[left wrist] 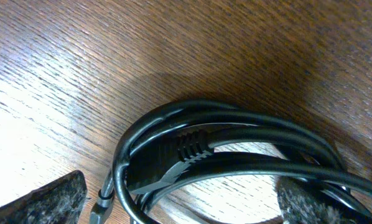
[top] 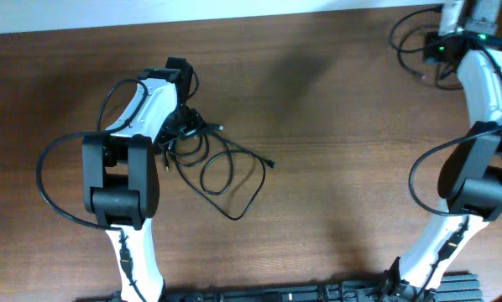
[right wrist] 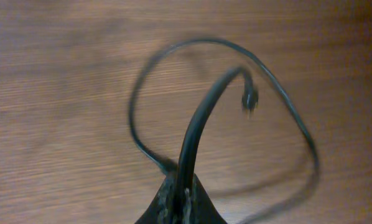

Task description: Untangle cables

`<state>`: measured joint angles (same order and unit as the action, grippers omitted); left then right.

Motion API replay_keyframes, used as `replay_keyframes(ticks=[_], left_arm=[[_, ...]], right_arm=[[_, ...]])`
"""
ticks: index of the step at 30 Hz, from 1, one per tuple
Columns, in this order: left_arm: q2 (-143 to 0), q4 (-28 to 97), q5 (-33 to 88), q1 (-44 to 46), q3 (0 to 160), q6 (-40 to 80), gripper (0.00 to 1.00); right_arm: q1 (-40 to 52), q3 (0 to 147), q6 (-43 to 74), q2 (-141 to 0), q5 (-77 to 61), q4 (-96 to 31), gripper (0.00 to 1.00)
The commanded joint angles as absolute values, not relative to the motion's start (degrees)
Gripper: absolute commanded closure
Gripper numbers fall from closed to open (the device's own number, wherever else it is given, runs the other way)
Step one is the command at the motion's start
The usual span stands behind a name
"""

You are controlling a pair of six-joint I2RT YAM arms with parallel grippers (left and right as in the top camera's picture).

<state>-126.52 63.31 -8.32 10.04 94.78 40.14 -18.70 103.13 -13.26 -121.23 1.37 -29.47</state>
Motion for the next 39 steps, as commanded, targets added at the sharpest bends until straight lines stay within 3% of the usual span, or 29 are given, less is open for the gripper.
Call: replay_keyframes(ticks=[1, 7, 10, 13, 14, 19, 25, 28, 32, 35, 39], left_arm=[[-131.5, 62.2, -7.7, 10.5, 92.3, 40.3, 0.01], [-131.5, 62.2, -7.7, 10.5, 92.3, 40.3, 0.01], [-131.5, 62.2, -7.7, 10.5, 92.3, 40.3, 0.01], [-131.5, 62.2, -7.7, 10.5, 92.3, 40.3, 0.01], [-131.5, 62.2, -7.7, 10.5, 92.3, 40.3, 0.01], [-131.5, 62.2, -7.7, 10.5, 92.3, 40.3, 0.01], [-131.5, 61.2, -6.5, 10.5, 92.3, 40.3, 0.01], [-131.5, 57.8, 8.4, 10.2, 92.6, 39.0, 0.01], [-131.5, 53.5, 21.8, 13.2, 92.5, 28.0, 0.01], [-131.4, 52.1, 21.7, 18.7, 94.9, 21.3, 0.01], [-127.5, 61.8, 15.7, 19.8, 109.0, 16.6, 0.01]], right_arm=[[-21.6, 103.8, -19.7, -125.6, 2.0, -20.0, 0.96], [-24.0, 103.9, -19.4, -136.2, -2.0, -1.4, 0.96], [-23.3, 103.9, -18.1, -135.9, -2.1, -1.3, 0.36], [-23.3, 104.5, -18.0, -132.3, -2.2, -7.3, 0.14], [-23.3, 104.6, -18.0, -129.6, -2.2, -10.7, 0.02], [-22.0, 104.6, -9.6, -116.8, -4.9, -21.6, 0.01], [-12.8, 104.5, 2.5, -109.2, -31.6, -43.9, 0.01], [-6.1, 104.3, 2.0, -109.2, -31.8, -54.8, 0.01], [-3.4, 104.3, 3.2, -109.2, -31.0, -55.7, 0.01], [-4.5, 104.3, 3.5, -109.2, -31.0, -56.2, 0.01], [-5.1, 104.3, 3.6, -109.2, -31.2, -62.0, 0.01]])
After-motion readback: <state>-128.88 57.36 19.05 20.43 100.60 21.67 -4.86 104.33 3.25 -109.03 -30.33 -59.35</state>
